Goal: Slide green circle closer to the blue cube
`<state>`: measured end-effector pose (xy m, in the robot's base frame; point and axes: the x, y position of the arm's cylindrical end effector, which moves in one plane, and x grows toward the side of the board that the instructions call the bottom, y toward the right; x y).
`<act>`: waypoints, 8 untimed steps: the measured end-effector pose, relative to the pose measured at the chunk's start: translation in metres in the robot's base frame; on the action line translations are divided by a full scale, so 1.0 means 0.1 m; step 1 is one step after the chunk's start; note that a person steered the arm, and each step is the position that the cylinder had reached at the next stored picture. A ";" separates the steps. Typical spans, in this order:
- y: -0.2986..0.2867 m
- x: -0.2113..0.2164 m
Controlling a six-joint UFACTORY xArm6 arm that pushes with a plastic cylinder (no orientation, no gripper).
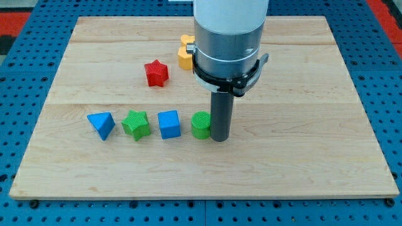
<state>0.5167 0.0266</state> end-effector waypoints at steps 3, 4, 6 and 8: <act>-0.06 0.14; -0.09 0.14; -0.15 0.14; -0.20 0.14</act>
<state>0.5308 0.0069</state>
